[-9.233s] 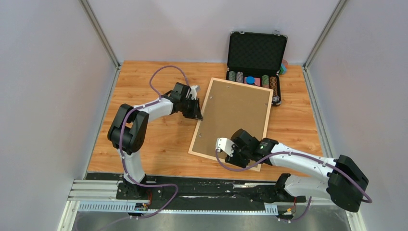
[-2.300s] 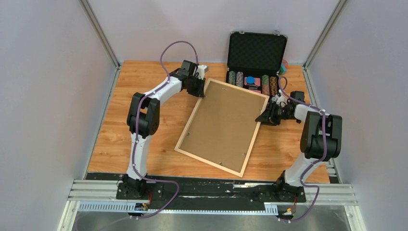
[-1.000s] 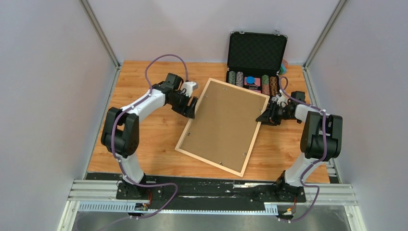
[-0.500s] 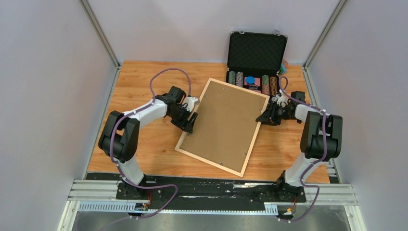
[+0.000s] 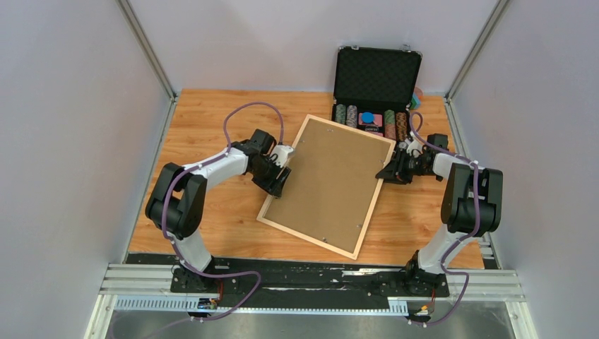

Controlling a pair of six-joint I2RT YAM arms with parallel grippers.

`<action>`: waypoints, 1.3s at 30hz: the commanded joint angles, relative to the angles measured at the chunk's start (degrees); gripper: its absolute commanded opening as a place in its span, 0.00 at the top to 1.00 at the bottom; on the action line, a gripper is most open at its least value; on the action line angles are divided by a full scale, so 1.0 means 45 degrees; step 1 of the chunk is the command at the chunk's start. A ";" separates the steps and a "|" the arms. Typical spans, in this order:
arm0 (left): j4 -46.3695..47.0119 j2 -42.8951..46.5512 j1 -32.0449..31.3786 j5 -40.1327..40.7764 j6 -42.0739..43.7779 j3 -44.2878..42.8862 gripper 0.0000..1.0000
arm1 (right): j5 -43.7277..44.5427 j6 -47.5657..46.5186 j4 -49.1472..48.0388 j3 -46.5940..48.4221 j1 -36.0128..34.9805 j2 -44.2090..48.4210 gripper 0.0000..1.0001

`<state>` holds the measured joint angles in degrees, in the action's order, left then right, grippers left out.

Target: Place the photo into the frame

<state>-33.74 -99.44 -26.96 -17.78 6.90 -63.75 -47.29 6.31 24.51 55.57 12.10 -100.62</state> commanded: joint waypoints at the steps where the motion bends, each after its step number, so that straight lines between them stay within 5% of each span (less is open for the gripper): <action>1: 0.0296 0.0144 -0.0116 0.0267 0.0414 0.0102 0.35 | -0.0762 -0.0501 -0.0601 0.0393 0.0085 0.0601 0.97; 10: 0.0409 0.0047 -0.0160 0.0422 0.0479 0.0292 0.40 | -0.0820 -0.0522 -0.0602 0.0407 0.0085 0.0581 0.97; 20: 0.0501 0.0099 -0.0161 0.0395 0.0464 0.0166 0.64 | -0.0839 -0.0542 -0.0597 0.0398 0.0095 0.0584 0.97; 27: 0.0478 0.0193 -0.0159 0.0311 0.0469 0.0080 0.69 | -0.0895 -0.0561 -0.0603 0.0406 0.0087 0.0558 0.97; 34: 0.0328 0.0678 -0.0156 0.0218 0.0491 0.0030 0.41 | -0.0937 -0.0581 -0.0603 0.0405 0.0103 0.0577 0.97; 39: 0.0117 0.0874 -0.0156 0.0105 0.0351 -0.0335 0.33 | -0.0969 -0.0571 -0.0602 0.0406 0.0102 0.0574 0.97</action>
<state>-33.30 -98.85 -27.40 -16.53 8.08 -62.94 -47.64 5.89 24.53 55.57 12.32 -100.62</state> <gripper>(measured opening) 0.654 0.285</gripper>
